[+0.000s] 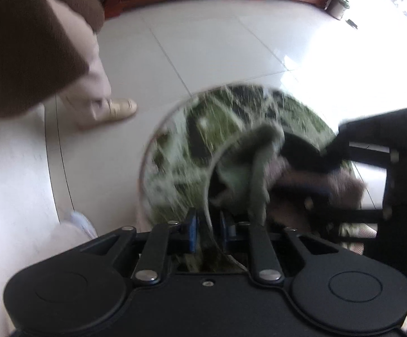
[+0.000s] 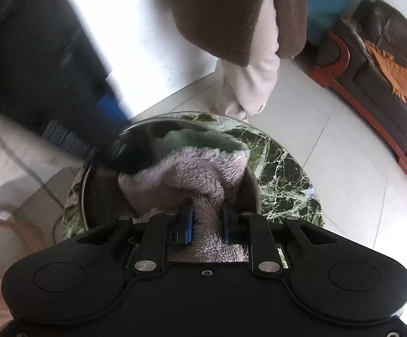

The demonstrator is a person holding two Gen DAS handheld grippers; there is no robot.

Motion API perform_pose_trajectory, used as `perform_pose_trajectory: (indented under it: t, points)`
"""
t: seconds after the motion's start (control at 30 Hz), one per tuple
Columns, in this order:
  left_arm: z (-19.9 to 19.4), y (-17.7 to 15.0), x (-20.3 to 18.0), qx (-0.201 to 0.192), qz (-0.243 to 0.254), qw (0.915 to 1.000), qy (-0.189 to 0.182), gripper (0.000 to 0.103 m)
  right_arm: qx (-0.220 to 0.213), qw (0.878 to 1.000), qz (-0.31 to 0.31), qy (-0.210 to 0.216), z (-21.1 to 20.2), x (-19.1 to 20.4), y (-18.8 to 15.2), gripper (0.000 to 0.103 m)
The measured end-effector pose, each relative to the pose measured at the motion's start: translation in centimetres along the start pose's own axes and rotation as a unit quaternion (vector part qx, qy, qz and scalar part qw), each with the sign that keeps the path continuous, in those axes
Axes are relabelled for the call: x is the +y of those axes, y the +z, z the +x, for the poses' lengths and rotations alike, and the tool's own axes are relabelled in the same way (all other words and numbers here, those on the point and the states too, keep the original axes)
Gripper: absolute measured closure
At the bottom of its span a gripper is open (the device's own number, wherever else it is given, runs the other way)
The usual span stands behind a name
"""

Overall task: Clean bowl
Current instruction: 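Rub the pink towel around the bowl wall with the right gripper while the left gripper holds the rim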

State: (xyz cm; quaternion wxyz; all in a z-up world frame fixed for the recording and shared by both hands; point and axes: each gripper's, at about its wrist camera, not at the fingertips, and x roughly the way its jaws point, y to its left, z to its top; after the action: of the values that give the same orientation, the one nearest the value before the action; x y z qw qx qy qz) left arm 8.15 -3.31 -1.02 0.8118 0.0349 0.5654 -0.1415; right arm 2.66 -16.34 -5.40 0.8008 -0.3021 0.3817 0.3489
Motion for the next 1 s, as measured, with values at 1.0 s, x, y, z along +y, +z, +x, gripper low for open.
perform_pose_trajectory:
  t: [1.0]
  points:
    - [0.6,-0.4,-0.9,0.014,-0.044,0.9989,0.009,0.093,-0.013,0.993,0.121,-0.006,-0.8,1.1,-0.4,0.083]
